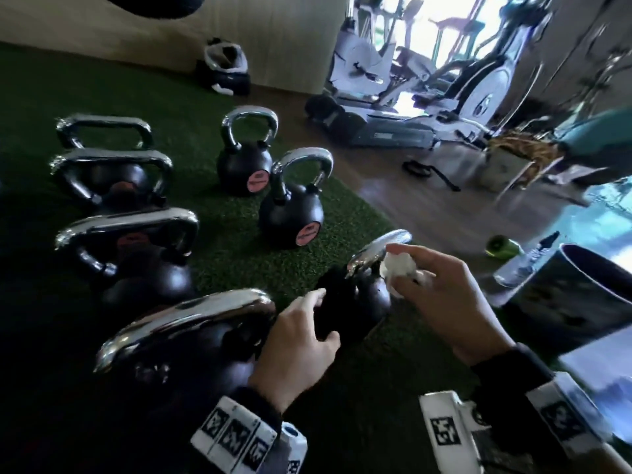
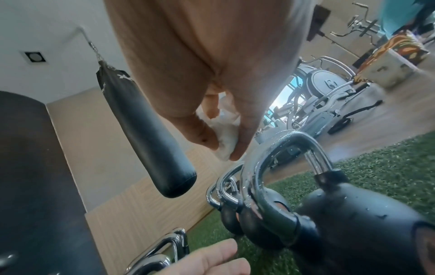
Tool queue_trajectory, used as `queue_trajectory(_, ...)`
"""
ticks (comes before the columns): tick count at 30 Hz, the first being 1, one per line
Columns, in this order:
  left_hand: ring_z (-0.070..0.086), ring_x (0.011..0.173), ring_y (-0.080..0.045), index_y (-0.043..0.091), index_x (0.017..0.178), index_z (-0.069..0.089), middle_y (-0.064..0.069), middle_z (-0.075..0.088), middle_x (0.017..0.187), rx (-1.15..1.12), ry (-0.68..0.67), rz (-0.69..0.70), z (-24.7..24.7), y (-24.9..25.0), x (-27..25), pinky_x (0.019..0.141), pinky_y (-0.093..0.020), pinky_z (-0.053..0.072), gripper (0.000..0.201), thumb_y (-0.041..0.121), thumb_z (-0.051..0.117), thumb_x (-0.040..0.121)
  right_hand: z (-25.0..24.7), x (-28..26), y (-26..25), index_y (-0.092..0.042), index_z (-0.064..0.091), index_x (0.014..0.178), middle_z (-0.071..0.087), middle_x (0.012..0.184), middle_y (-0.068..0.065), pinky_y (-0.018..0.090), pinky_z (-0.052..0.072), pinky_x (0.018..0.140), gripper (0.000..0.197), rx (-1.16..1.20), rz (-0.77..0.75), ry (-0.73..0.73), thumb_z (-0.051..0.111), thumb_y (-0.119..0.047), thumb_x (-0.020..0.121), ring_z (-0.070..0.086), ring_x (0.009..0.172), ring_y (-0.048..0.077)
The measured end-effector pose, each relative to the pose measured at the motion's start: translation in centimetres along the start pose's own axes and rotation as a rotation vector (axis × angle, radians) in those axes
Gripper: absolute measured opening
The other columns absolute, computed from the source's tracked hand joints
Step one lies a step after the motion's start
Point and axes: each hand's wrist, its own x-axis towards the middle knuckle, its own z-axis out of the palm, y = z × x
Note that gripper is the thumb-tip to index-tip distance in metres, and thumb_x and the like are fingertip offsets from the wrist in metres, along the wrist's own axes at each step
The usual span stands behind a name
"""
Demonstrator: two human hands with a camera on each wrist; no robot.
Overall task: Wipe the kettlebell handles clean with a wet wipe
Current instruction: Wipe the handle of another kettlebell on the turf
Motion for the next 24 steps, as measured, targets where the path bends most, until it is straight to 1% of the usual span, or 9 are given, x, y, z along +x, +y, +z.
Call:
queue_trajectory(4, 0.046, 0.133, -0.005, 0.024, 0.153, 0.041, 0.010, 0.049, 0.146, -0.116, 0.025, -0.096, 4.4, 0.2, 1.3, 0.114, -0.030, 0.041, 0.076, 0.029, 0.076, 0.086, -4.7, 1.9, 2.3, -0.027, 0.077, 0.113, 0.074, 0.105, 0.001, 0.047, 0.057, 0.084, 0.034, -0.171, -0.156, 0.026, 0.071, -0.012, 0.083, 0.072, 0.090, 0.025)
queue_trajectory(6, 0.047, 0.132, -0.002, 0.027, 0.150, 0.044, 0.014, 0.051, 0.143, -0.144, 0.055, -0.126, 6.0, 0.1, 2.2, 0.115, -0.029, 0.039, 0.074, 0.030, 0.078, 0.085, -7.3, 3.2, 4.0, -0.027, 0.076, 0.117, 0.072, 0.108, -0.005, 0.037, 0.057, 0.084, 0.041, -0.289, -0.230, 0.022, 0.072, -0.004, 0.084, 0.071, 0.096, 0.016)
queue_trajectory(9, 0.047, 0.135, -0.002, 0.033, 0.149, 0.043, 0.015, 0.053, 0.144, -0.196, 0.112, -0.211, 8.0, -0.5, 3.1, 0.117, -0.041, 0.041, 0.078, 0.034, 0.081, 0.082, -11.1, 5.6, 6.8, -0.028, 0.075, 0.118, 0.071, 0.112, -0.011, 0.014, 0.050, 0.082, 0.049, -0.416, -0.284, -0.041, 0.075, 0.005, 0.082, 0.068, 0.101, 0.003)
queue_trajectory(11, 0.044, 0.137, -0.001, 0.033, 0.150, 0.042, 0.015, 0.050, 0.147, -0.200, 0.149, -0.274, 8.7, -0.5, 3.5, 0.118, -0.041, 0.039, 0.079, 0.035, 0.082, 0.082, -13.4, 7.6, 8.1, -0.028, 0.075, 0.118, 0.071, 0.113, -0.012, 0.016, 0.051, 0.083, 0.049, -0.414, -0.285, -0.085, 0.075, 0.005, 0.082, 0.068, 0.102, 0.003)
queue_trajectory(14, 0.041, 0.136, -0.002, 0.026, 0.150, 0.044, 0.018, 0.044, 0.146, -0.182, 0.219, -0.369, 9.3, 0.3, 4.6, 0.117, -0.029, 0.032, 0.081, 0.039, 0.084, 0.081, -15.4, 10.6, 9.3, -0.028, 0.077, 0.116, 0.073, 0.113, -0.011, 0.025, 0.057, 0.080, 0.044, -0.364, -0.306, -0.139, 0.074, 0.004, 0.086, 0.070, 0.100, 0.006)
queue_trajectory(16, 0.048, 0.130, -0.004, 0.028, 0.143, 0.051, 0.018, 0.052, 0.141, -0.179, 0.246, -0.458, 10.1, 1.1, 5.7, 0.114, -0.028, 0.035, 0.079, 0.049, 0.086, 0.075, -16.2, 12.7, 9.6, -0.026, 0.077, 0.116, 0.074, 0.114, -0.011, 0.036, 0.061, 0.083, 0.042, -0.277, -0.270, -0.180, 0.072, 0.004, 0.087, 0.072, 0.101, 0.011)
queue_trajectory(18, 0.058, 0.116, -0.004, 0.033, 0.128, 0.061, 0.018, 0.064, 0.122, -0.197, 0.324, -0.530, 11.1, 2.1, 6.7, 0.107, -0.029, 0.042, 0.067, 0.053, 0.088, 0.070, -16.7, 14.4, 9.8, -0.027, 0.077, 0.116, 0.073, 0.113, -0.011, 0.042, 0.063, 0.081, 0.041, -0.222, -0.264, -0.238, 0.072, 0.002, 0.088, 0.073, 0.098, 0.016)
queue_trajectory(20, 0.060, 0.106, -0.005, 0.035, 0.116, 0.064, 0.020, 0.066, 0.108, -0.238, 0.408, -0.598, 12.1, 2.7, 7.3, 0.098, -0.027, 0.044, 0.058, 0.048, 0.091, 0.067, -17.2, 15.5, 9.9, -0.028, 0.077, 0.115, 0.073, 0.111, -0.013, 0.037, 0.060, 0.081, 0.038, -0.256, -0.333, -0.267, 0.074, -0.001, 0.088, 0.072, 0.097, 0.011)
queue_trajectory(24, 0.062, 0.115, -0.012, 0.030, 0.125, 0.064, 0.012, 0.067, 0.119, -0.168, 0.519, -0.653, 14.0, 3.0, 8.1, 0.103, -0.029, 0.046, 0.073, 0.053, 0.093, 0.062, -18.8, 17.1, 9.9, -0.027, 0.078, 0.113, 0.073, 0.110, -0.015, 0.027, 0.057, 0.082, 0.042, -0.300, -0.439, -0.336, 0.078, 0.002, 0.083, 0.070, 0.099, 0.006)
